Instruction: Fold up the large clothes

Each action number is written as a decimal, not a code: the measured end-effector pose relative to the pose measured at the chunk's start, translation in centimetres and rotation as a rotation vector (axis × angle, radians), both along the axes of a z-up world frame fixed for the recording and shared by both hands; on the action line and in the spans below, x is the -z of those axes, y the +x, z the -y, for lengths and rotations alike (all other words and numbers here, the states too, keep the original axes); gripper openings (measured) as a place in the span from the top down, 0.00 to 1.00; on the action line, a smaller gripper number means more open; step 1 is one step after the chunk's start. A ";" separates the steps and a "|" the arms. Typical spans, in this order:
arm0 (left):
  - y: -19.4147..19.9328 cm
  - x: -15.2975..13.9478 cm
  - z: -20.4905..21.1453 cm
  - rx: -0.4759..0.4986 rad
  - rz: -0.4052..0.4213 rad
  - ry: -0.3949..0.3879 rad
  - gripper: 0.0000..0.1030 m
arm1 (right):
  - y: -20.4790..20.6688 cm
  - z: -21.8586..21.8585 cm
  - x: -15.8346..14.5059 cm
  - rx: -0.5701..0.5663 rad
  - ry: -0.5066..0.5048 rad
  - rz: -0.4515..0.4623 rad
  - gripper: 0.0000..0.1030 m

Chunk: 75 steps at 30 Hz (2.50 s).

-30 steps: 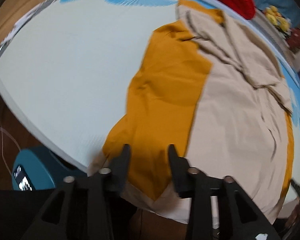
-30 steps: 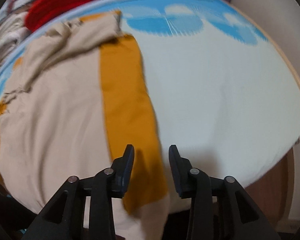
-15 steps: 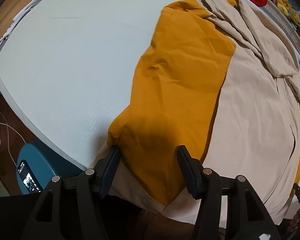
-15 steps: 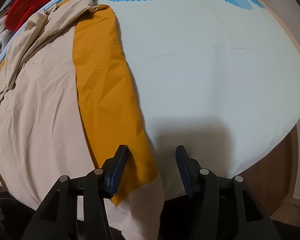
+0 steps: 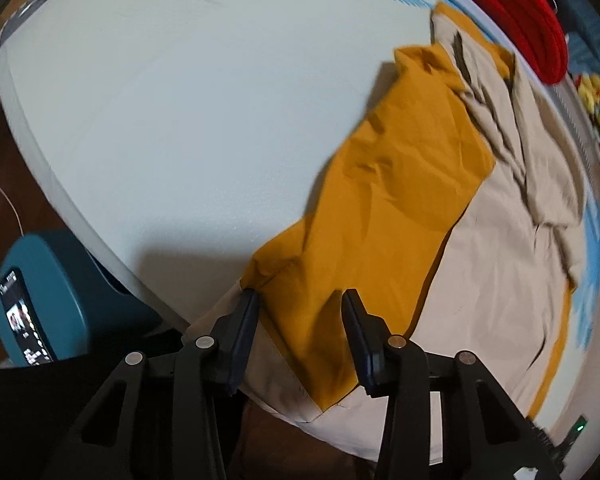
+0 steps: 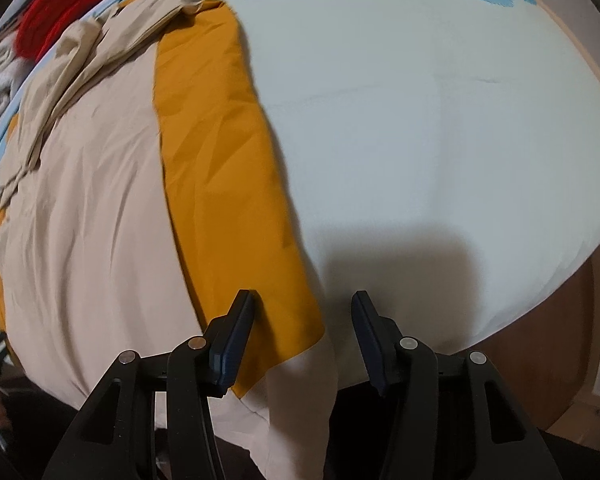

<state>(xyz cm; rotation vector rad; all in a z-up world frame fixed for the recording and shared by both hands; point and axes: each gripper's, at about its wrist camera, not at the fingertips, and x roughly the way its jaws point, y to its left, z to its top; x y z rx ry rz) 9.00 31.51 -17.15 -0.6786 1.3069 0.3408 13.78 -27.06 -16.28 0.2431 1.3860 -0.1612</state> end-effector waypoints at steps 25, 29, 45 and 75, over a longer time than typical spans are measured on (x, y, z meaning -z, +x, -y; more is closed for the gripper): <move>0.8 -0.9 3.0 0.198 -0.034 0.161 0.92 | 0.7 -1.6 -1.9 -0.018 0.031 0.106 0.94; 1.4 1.0 3.2 0.207 -0.084 0.137 0.82 | 0.8 -0.6 0.1 0.013 0.010 0.020 0.75; -0.3 -13.4 8.0 0.497 0.227 0.147 0.98 | -1.0 -1.8 -11.0 -0.063 0.132 0.320 0.96; 10.2 -14.5 -0.2 0.433 0.273 -0.130 0.98 | 2.6 2.5 -20.4 -0.073 0.227 0.474 0.97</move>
